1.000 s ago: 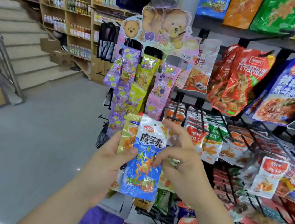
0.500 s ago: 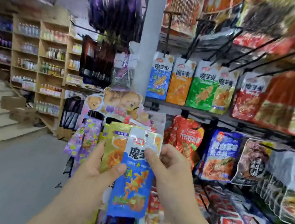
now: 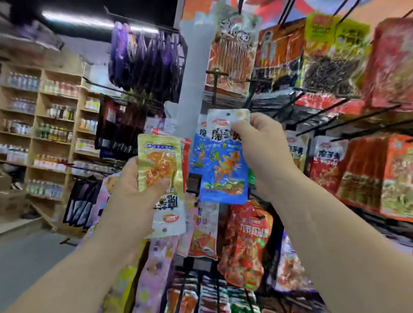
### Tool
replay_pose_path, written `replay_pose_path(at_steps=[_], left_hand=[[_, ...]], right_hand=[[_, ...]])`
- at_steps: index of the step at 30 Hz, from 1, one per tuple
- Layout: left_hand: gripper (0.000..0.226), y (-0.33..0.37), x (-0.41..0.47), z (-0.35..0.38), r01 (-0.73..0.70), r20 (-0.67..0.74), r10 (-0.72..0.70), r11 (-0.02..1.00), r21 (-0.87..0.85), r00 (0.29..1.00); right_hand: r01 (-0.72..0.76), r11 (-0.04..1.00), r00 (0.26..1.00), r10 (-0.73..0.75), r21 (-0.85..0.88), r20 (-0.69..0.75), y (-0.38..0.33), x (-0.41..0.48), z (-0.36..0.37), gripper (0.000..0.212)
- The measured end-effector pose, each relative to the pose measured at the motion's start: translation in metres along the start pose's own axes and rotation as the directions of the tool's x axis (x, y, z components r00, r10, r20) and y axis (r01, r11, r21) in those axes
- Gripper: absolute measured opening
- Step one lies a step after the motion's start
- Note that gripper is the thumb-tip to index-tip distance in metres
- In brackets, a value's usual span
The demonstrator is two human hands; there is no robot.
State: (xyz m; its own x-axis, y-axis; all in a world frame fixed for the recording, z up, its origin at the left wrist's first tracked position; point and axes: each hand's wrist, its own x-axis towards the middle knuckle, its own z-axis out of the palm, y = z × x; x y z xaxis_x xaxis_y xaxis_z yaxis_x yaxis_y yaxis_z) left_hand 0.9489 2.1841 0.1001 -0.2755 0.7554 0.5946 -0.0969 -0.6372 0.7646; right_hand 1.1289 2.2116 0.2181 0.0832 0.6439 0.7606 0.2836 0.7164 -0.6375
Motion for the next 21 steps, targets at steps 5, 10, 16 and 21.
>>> replay_pose_path(at_steps=[5, 10, 16, 21], left_hand=[[0.032, 0.008, 0.003, -0.002, 0.01, 0.016, -0.01, 0.999, -0.041, 1.0], [0.029, 0.014, 0.0, -0.011, 0.005, 0.032, -0.001, 0.994, -0.11, 0.999], [0.028, 0.015, -0.001, -0.014, -0.005, 0.054, 0.012, 0.992, -0.126, 0.998], [0.028, 0.013, -0.001, -0.013, 0.0, 0.066, 0.01, 0.989, -0.146, 0.998]], right_hand=[[0.052, 0.999, 0.996, -0.051, 0.009, -0.069, -0.008, 0.038, 0.031, 0.051], [0.052, 0.999, 0.989, -0.051, 0.005, -0.136, -0.008, 0.051, 0.047, 0.048], [-0.009, 1.0, 0.984, 0.01, 0.007, -0.178, -0.005, 0.058, 0.049, 0.053], [-0.083, 0.994, 0.977, 0.068, -0.066, -0.202, 0.0, 0.063, 0.05, 0.047]])
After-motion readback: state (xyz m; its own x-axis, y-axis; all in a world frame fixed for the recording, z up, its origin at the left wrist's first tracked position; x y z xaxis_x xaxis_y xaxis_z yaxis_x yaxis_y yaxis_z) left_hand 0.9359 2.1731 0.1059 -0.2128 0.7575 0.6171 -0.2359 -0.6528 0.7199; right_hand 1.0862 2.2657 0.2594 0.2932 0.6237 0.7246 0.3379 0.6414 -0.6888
